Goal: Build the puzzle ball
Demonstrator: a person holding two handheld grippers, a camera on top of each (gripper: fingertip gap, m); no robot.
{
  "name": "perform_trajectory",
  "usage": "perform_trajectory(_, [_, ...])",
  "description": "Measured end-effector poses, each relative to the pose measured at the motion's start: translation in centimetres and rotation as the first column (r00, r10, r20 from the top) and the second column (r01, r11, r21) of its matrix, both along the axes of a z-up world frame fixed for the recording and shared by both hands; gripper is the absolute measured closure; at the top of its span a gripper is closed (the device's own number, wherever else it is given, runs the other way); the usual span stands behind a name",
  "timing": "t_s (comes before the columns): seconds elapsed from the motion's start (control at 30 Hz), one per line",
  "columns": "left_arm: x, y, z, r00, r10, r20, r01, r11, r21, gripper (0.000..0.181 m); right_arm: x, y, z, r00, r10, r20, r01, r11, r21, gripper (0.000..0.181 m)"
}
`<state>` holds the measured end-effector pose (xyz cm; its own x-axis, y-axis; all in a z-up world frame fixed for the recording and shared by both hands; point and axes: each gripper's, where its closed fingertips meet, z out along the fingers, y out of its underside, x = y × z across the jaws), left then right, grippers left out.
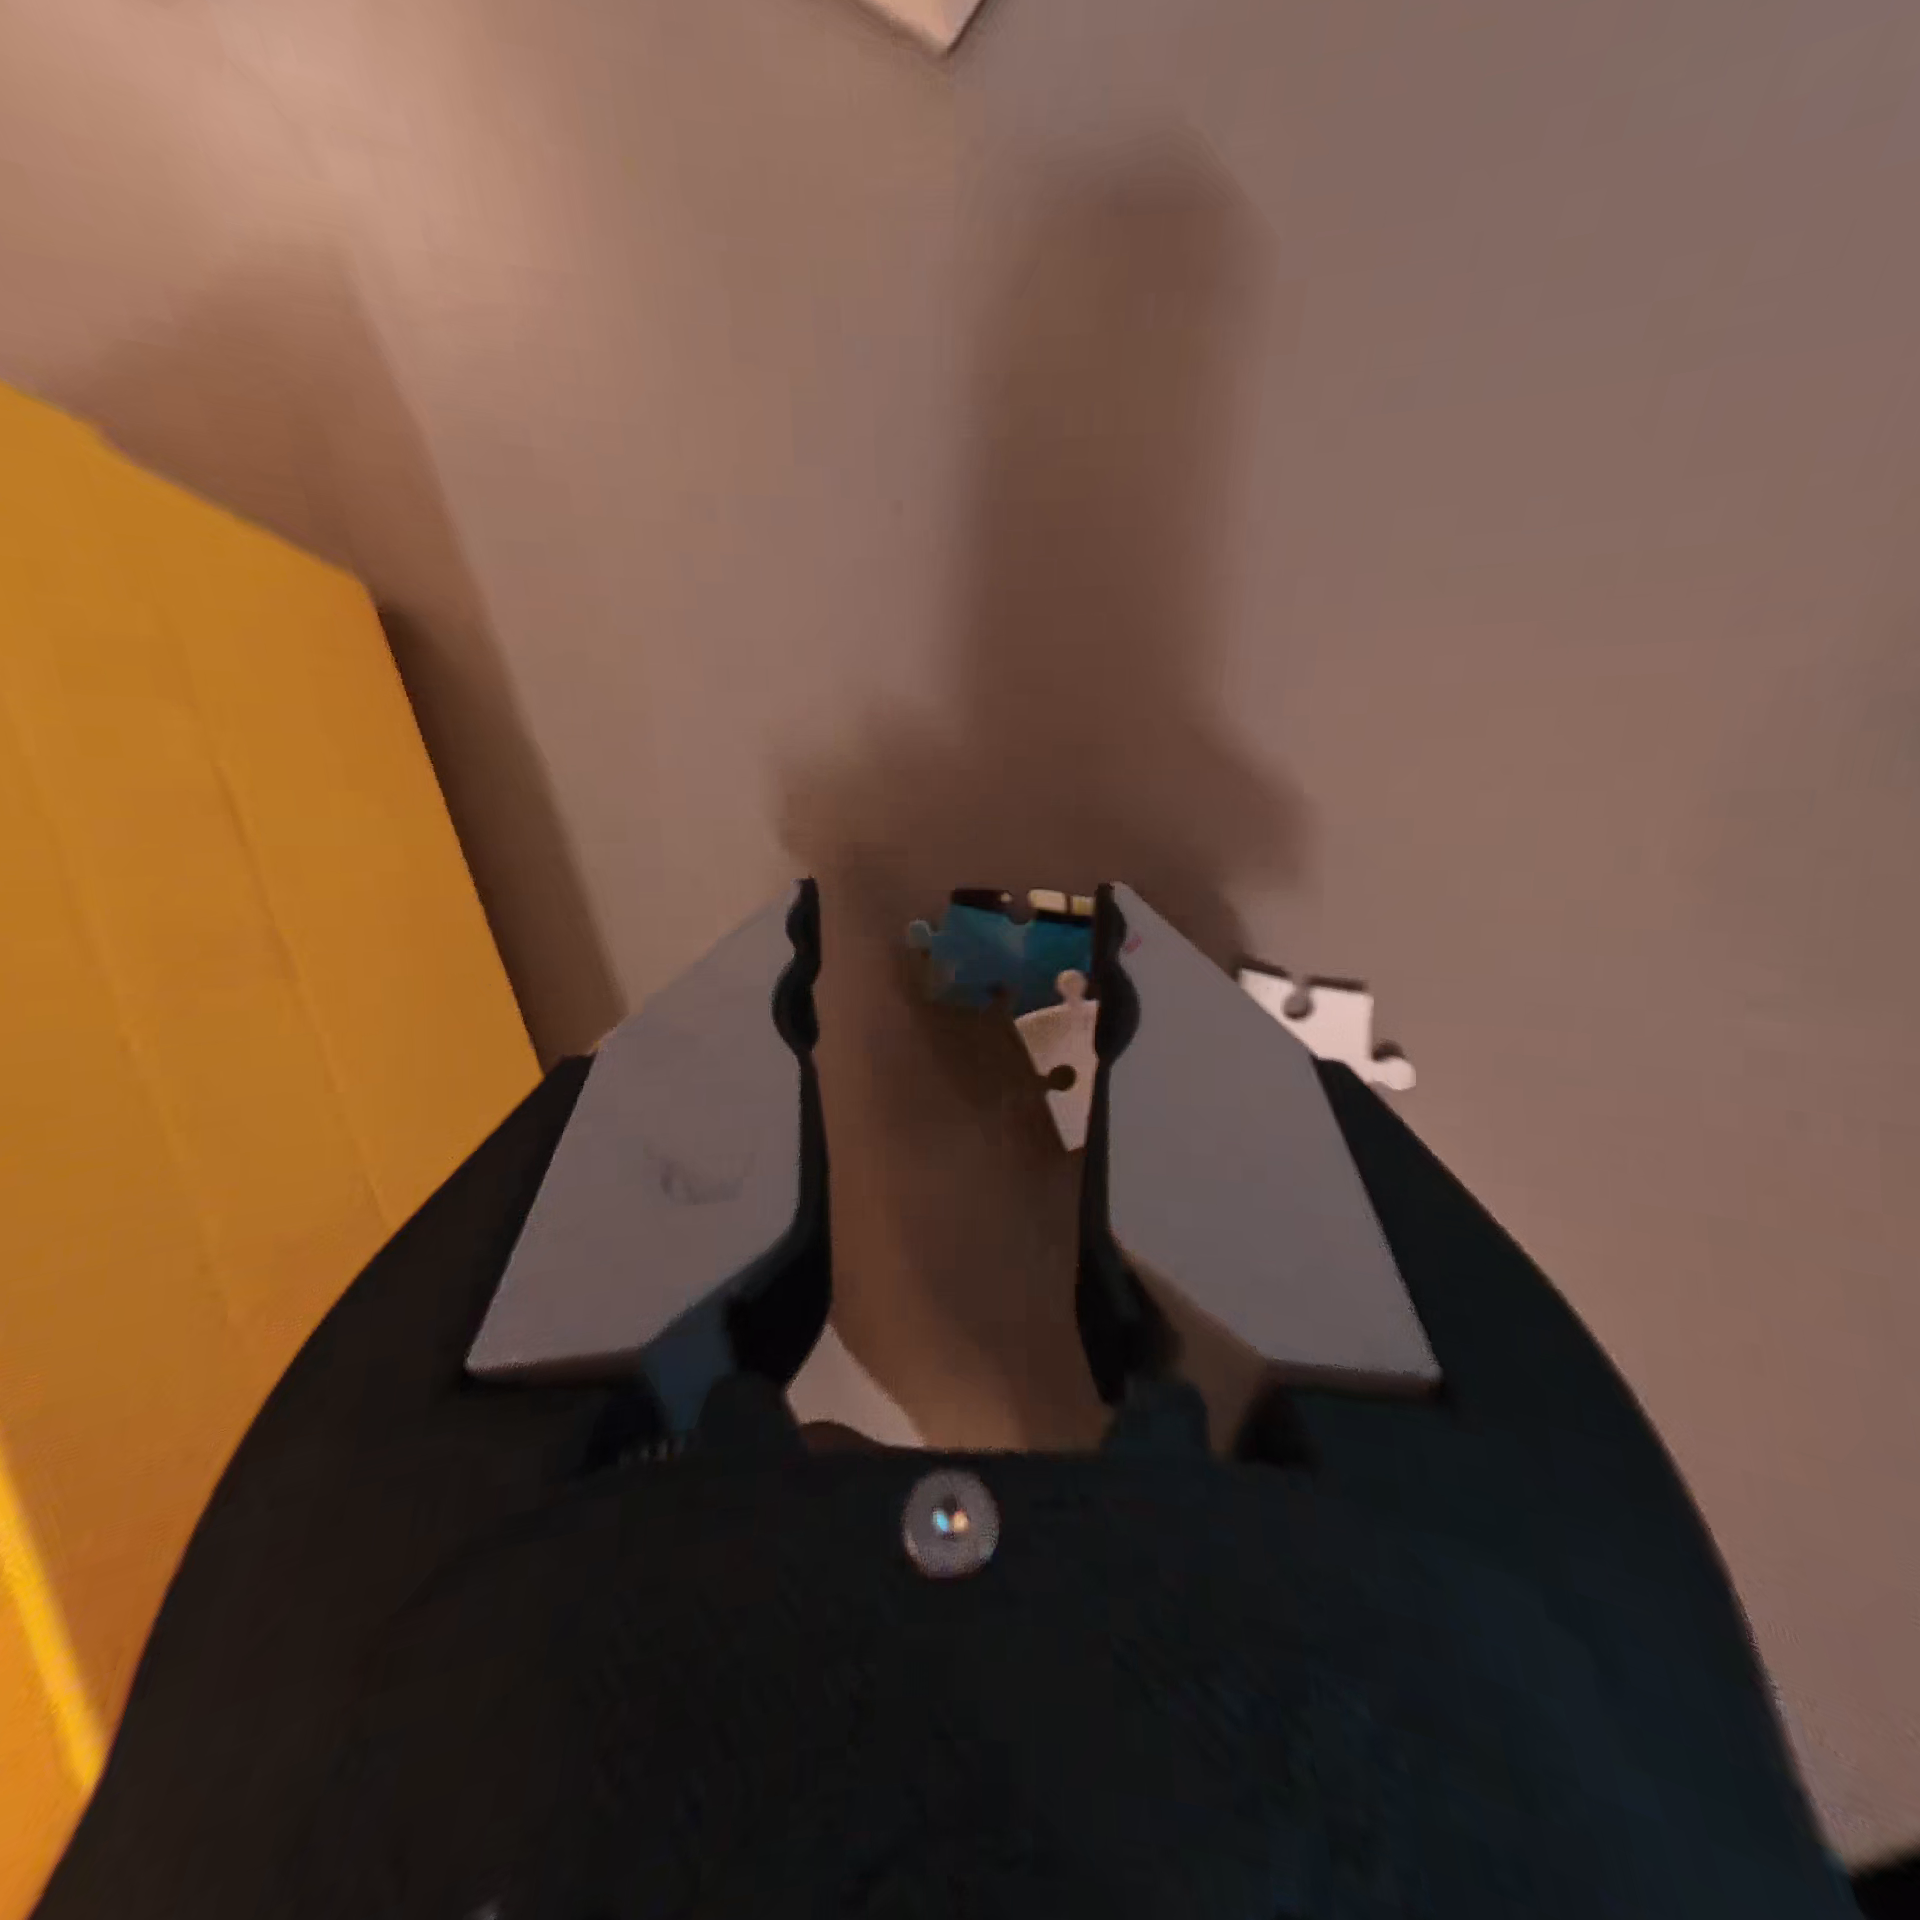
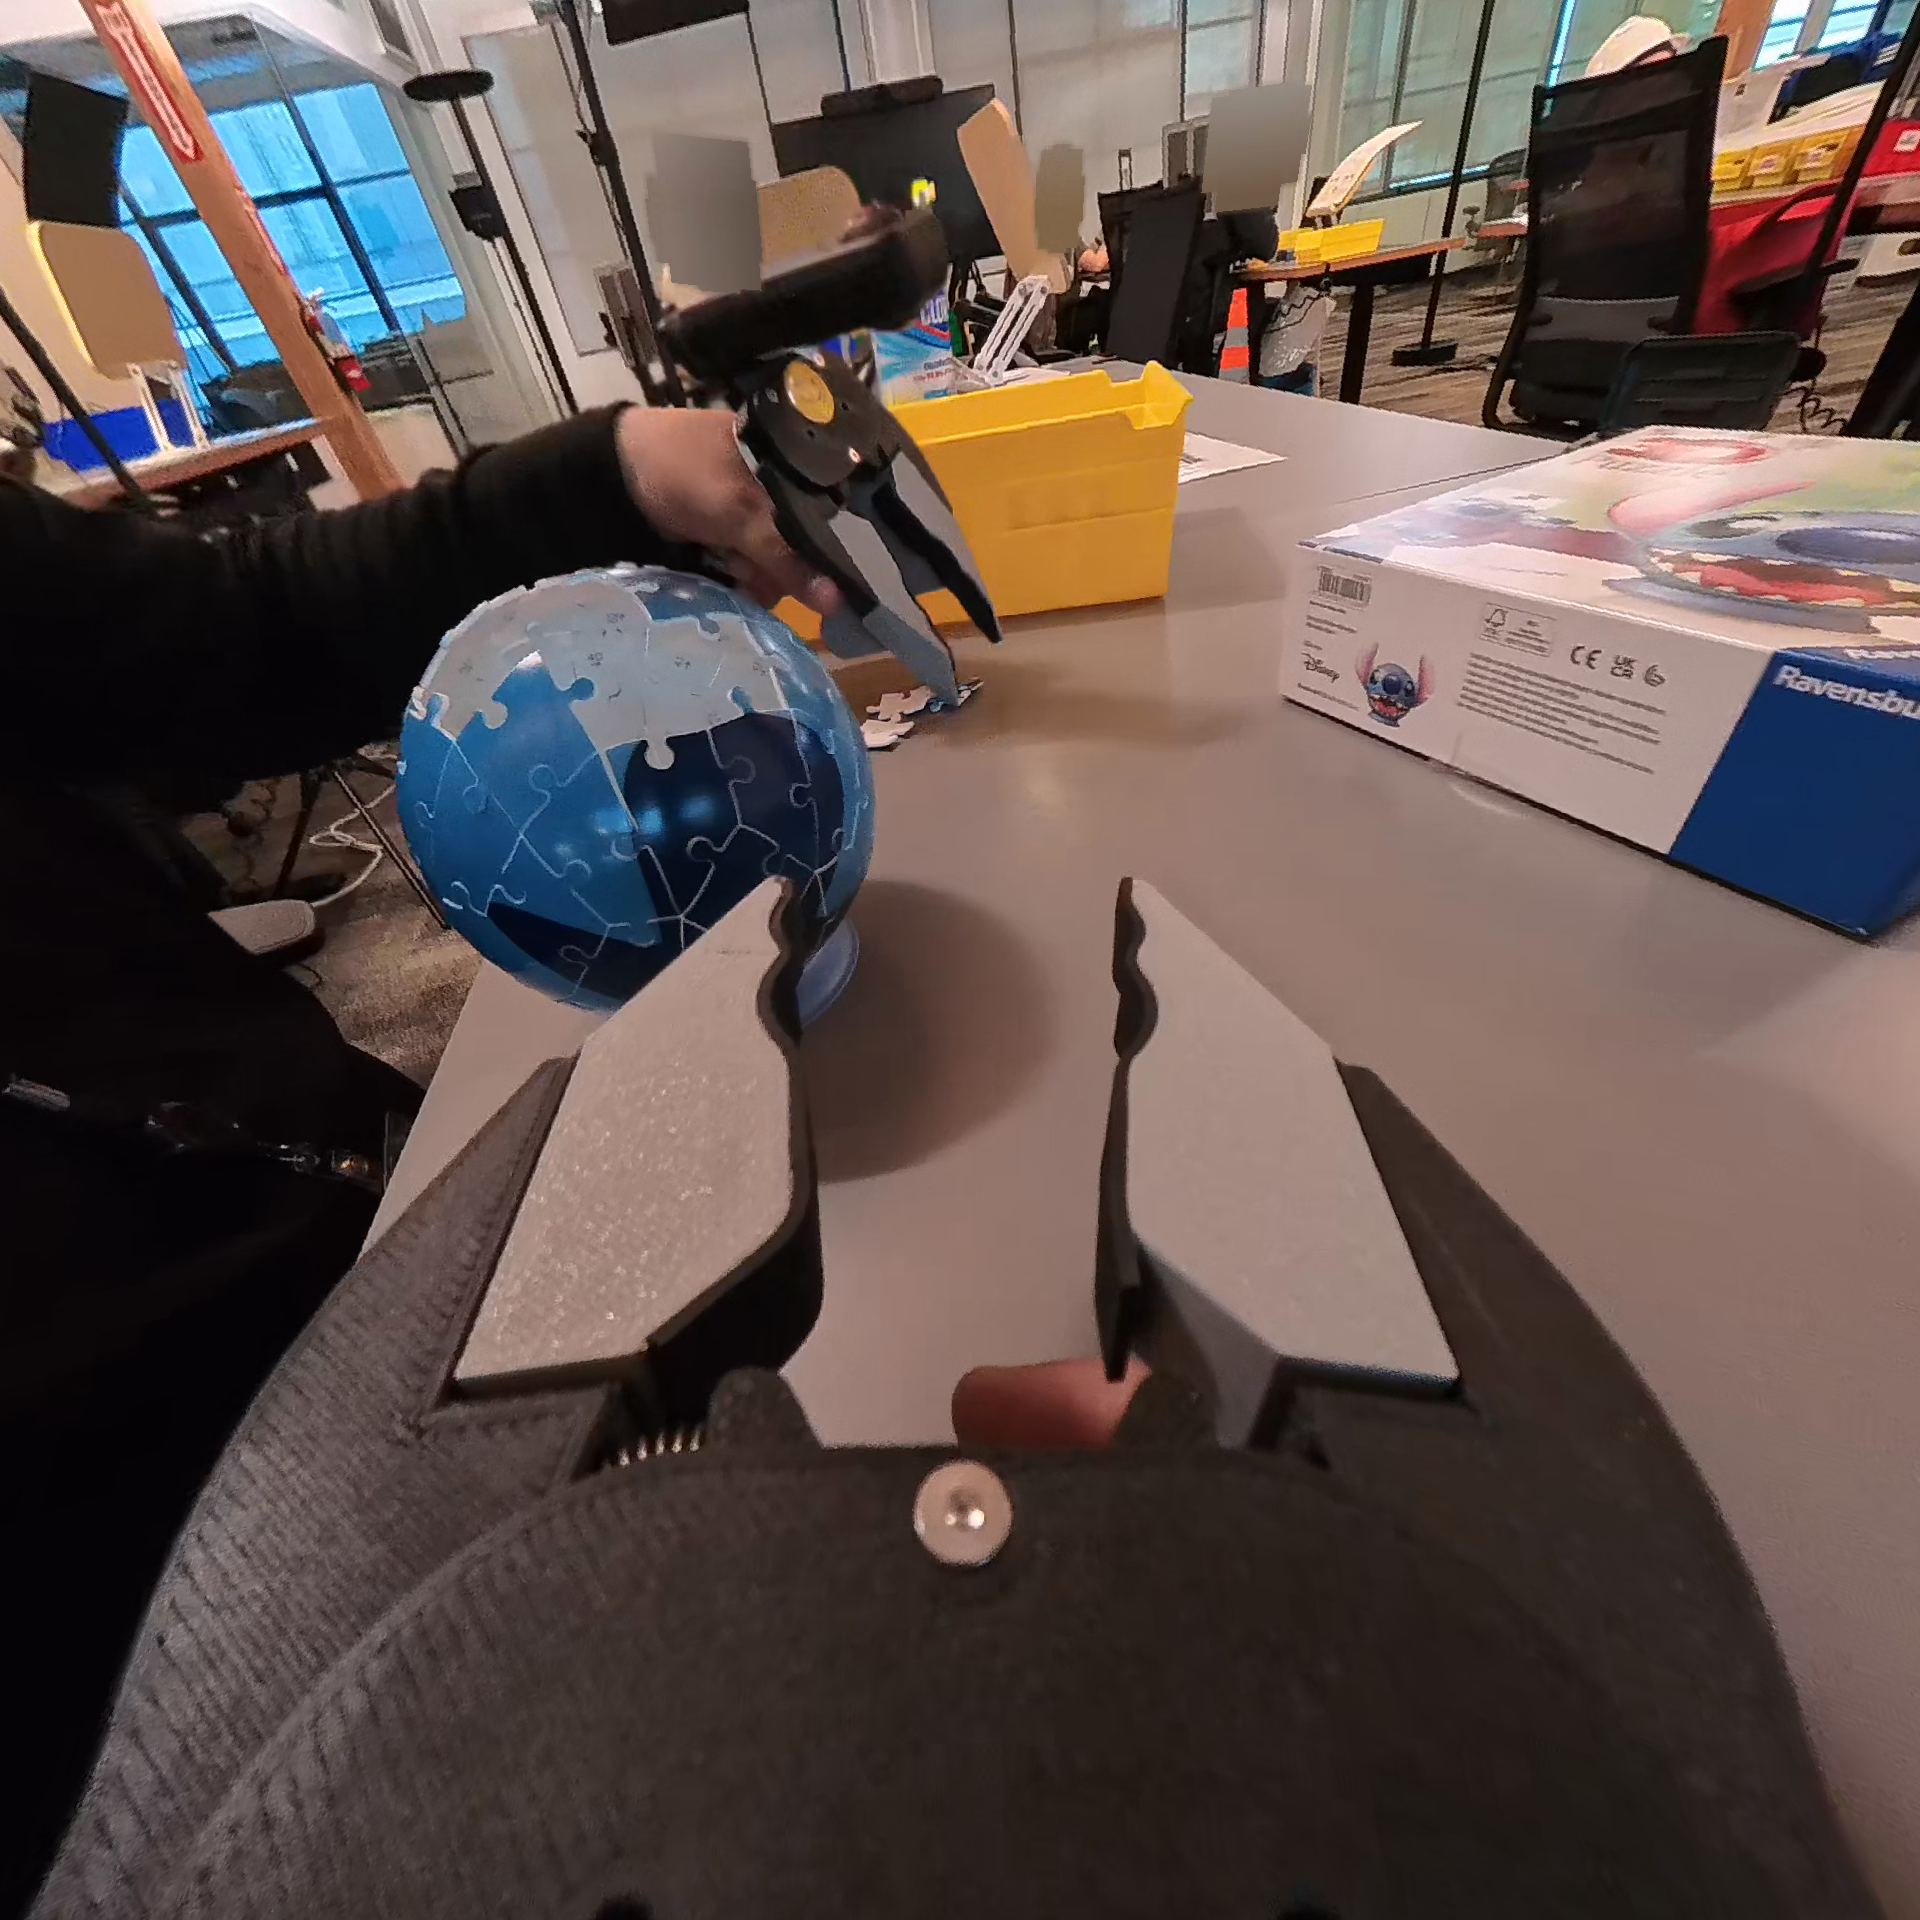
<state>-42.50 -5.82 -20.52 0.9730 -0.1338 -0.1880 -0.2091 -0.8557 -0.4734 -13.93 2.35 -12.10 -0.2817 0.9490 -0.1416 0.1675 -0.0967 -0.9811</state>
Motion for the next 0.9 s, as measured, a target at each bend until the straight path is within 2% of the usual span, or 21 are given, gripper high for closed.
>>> perform_trajectory(0.03, [0.0, 0.1, -0.1, 1.0, 0.01, 0.007, -0.01, 1.0, 0.021, 0.133, 0.0, -0.1, 0.0, 1.0, 0.002, 0.001, -0.002, 1.0, 0.004, 0.124])
perform_trajectory(0.13, [0.5, -0.2, -0.3, 0.998, -0.002, 0.064, 0.002, 1.0, 0.006, 0.124, 0.0, -0.2, 0.0, 1.0, 0.004, -0.002, -0.004, 1.0, 0.001, 0.124])
perform_trajectory(0.23, [1.4, -0.9, -0.7, 0.987, -0.033, 0.158, 0.04, 0.998, -0.04, 0.14, 0.1, -0.3, 0.1, 1.0, 0.006, -0.003, -0.006, 1.0, 0.001, 0.124])
perform_trajectory(0.27, [1.2, -1.1, -0.7, 0.988, -0.031, 0.152, 0.039, 0.998, -0.049, 0.137, 0.1, -0.4, 0.0, 1.0, 0.007, -0.002, -0.007, 1.0, 0.002, 0.124])
perform_trajectory(0.33, [0.7, -1.1, -0.6, 0.99, -0.034, 0.136, 0.04, 0.998, -0.047, 0.148, 0.1, -0.5, 0.0, 1.0, 0.011, 0.001, -0.011, 1.0, 0.005, 0.124])
perform_trajectory(0.43, [0.6, -0.9, -0.7, 0.983, -0.041, 0.179, 0.047, 0.998, -0.031, 0.148, 0.1, -0.5, -0.1, 1.0, 0.011, 0.003, -0.011, 1.0, 0.009, 0.124])
perform_trajectory(0.53, [0.3, -0.5, -0.7, 0.985, -0.056, 0.164, 0.06, 0.998, -0.02, 0.148, 0.1, -0.6, 0.0, 1.0, 0.011, 0.003, -0.012, 1.0, 0.01, 0.125])
perform_trajectory(0.6, [0.7, -0.1, -0.2, 0.982, -0.083, 0.17, 0.081, 0.997, 0.013, 0.148, 0.1, -0.6, -0.1, 1.0, 0.011, 0.003, -0.011, 1.0, 0.011, 0.125])
perform_trajectory(0.67, [3.3, 1.1, 1.8, 0.934, -0.16, 0.319, 0.125, 0.984, 0.127, 0.148, 0.1, -0.6, -0.1, 1.0, 0.011, 0.004, -0.011, 1.0, 0.01, 0.125])
perform_trajectory(0.7, [5.1, 1.8, 3.6, 0.878, -0.22, 0.424, 0.138, 0.967, 0.215, 0.148, 0.1, -0.6, -0.1, 1.0, 0.012, 0.004, -0.012, 1.0, 0.009, 0.125])
perform_trajectory(0.73, [7.0, 2.2, 5.7, 0.793, -0.286, 0.538, 0.143, 0.946, 0.291, 0.148, 0.1, -0.6, -0.1, 1.0, 0.012, 0.005, -0.012, 1.0, 0.007, 0.125])
perform_trajectory(0.77, [9.0, 2.1, 8.1, 0.661, -0.38, 0.647, 0.159, 0.914, 0.374, 0.148, 0.1, -0.6, -0.1, 1.0, 0.012, 0.005, -0.012, 1.0, 0.006, 0.125])
perform_trajectory(0.8, [10.7, 1.5, 11.1, 0.495, -0.488, 0.719, 0.166, 0.865, 0.473, 0.148, 0.2, -0.6, -0.1, 1.0, 0.012, 0.005, -0.012, 1.0, 0.005, 0.125])
perform_trajectory(0.83, [11.6, 0.8, 13.9, 0.335, -0.579, 0.744, 0.143, 0.811, 0.567, 0.149, 0.2, -0.6, -0.1, 1.0, 0.011, 0.005, -0.011, 1.0, 0.007, 0.125])
perform_trajectory(0.9, [11.7, -0.7, 18.1, 0.082, -0.679, 0.73, 0.058, 0.734, 0.676, 0.149, 0.2, -0.5, -0.1, 1.0, 0.005, 0.006, -0.005, 1.0, 0.026, 0.126])
